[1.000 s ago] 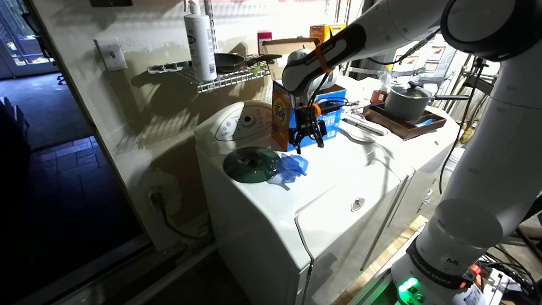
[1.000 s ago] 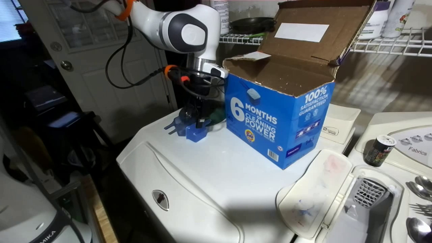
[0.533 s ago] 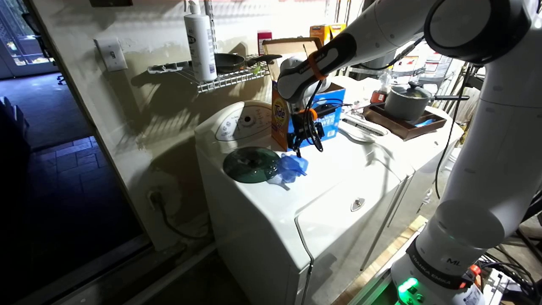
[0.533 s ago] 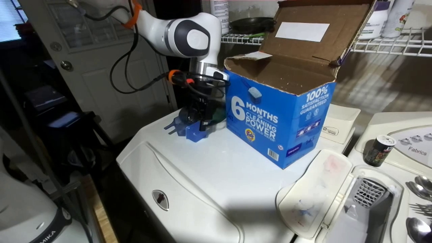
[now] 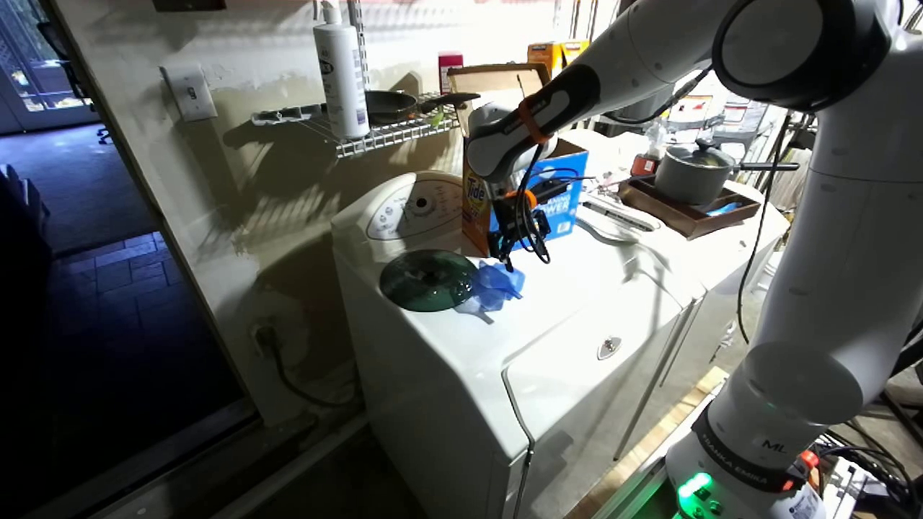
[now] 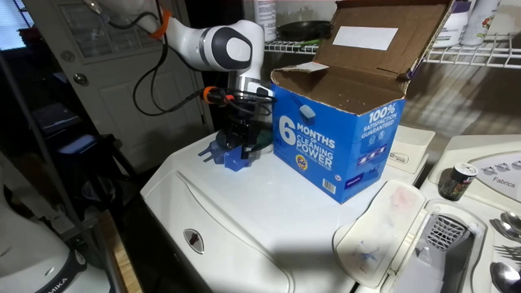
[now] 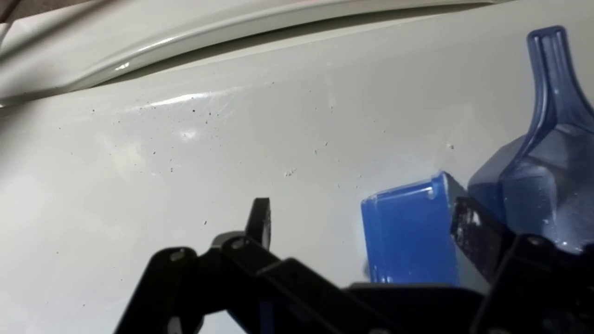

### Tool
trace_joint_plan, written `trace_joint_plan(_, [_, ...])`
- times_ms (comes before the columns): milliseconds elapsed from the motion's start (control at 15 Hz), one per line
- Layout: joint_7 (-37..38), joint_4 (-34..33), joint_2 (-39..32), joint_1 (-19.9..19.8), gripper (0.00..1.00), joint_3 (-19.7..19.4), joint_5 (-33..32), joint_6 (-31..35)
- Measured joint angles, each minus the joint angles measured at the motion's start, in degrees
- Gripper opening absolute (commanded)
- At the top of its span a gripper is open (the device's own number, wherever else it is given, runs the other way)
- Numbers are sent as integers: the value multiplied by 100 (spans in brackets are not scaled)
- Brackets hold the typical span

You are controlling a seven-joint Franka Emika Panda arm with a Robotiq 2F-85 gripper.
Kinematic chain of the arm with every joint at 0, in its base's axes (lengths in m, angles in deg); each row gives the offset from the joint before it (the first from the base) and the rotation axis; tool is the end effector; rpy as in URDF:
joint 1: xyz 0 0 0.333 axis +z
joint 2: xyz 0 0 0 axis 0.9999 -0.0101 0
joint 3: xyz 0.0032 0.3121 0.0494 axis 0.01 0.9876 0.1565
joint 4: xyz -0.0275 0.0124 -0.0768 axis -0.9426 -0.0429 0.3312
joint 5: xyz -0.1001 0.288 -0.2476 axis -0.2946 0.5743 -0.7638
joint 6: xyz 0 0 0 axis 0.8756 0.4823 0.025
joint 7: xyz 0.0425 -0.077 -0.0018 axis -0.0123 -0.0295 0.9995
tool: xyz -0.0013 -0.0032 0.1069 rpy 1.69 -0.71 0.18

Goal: Turn the blue cup on the washing machine over

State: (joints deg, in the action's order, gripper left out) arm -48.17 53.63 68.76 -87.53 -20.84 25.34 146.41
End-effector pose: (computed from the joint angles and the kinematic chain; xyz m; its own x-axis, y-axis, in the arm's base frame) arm 0.5384 -0.0041 0.3124 0.9223 -0.1771 -0.3436 -0.1157 -0.9746 0.1919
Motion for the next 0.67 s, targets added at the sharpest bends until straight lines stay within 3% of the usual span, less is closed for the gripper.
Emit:
trace_joint_plan(67, [3,-11,-10,6,74,0,-27,-11])
trace_joint_plan(200, [6,-37,-27,13,70,0,-64,-34])
trace_joint_plan(333, [6,-57,-33,18,54,0,-74,-67])
trace_joint_plan(400, [6,-62,-34,21,82,0,-76,-78])
trace_joint_plan(467, [6,-68,-35,24,90,0,-78,-92])
trace_joint_plan(667, [6,-81,-37,37,100,0,-83,-100])
